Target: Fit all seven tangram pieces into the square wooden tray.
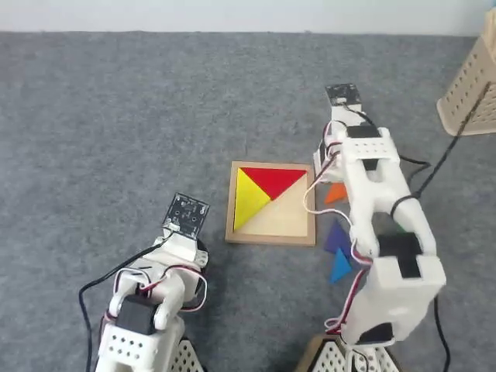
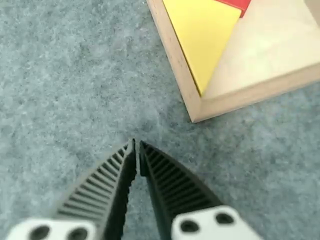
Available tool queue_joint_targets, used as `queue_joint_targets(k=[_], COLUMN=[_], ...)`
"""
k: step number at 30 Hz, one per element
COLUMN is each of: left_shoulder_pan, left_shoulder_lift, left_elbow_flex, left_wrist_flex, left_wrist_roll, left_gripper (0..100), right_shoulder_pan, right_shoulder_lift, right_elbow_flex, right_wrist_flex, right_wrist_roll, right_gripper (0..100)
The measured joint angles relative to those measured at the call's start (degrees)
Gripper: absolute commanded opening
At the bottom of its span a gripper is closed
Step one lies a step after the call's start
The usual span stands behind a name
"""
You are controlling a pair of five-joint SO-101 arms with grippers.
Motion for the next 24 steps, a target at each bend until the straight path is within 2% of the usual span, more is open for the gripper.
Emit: queue_joint_targets(k=[6, 13, 20, 24], left_shoulder_pan=[0.0, 0.0, 0.0, 0.0], left_shoulder_lift=[0.0, 0.0, 0.0, 0.0], left_elbow_flex=[0.0, 0.0, 0.0, 0.0], left_wrist_flex=[0.0, 0.0, 0.0, 0.0], left_wrist_roll=[0.0, 0.0, 0.0, 0.0], left_gripper=[1, 1, 1, 1], right_shoulder_pan=[1.9, 2.1, 4.1, 4.0], right_shoulder_lift=[6.4, 7.3, 9.8, 9.9], right_elbow_flex=[-7.1, -8.6, -12.0, -12.4], right_wrist_flex=[1.7, 2.5, 10.8, 12.0], right_wrist_roll=[-0.4, -0.3, 11.5, 14.0], right_gripper=[19.5, 19.5, 19.9, 19.5])
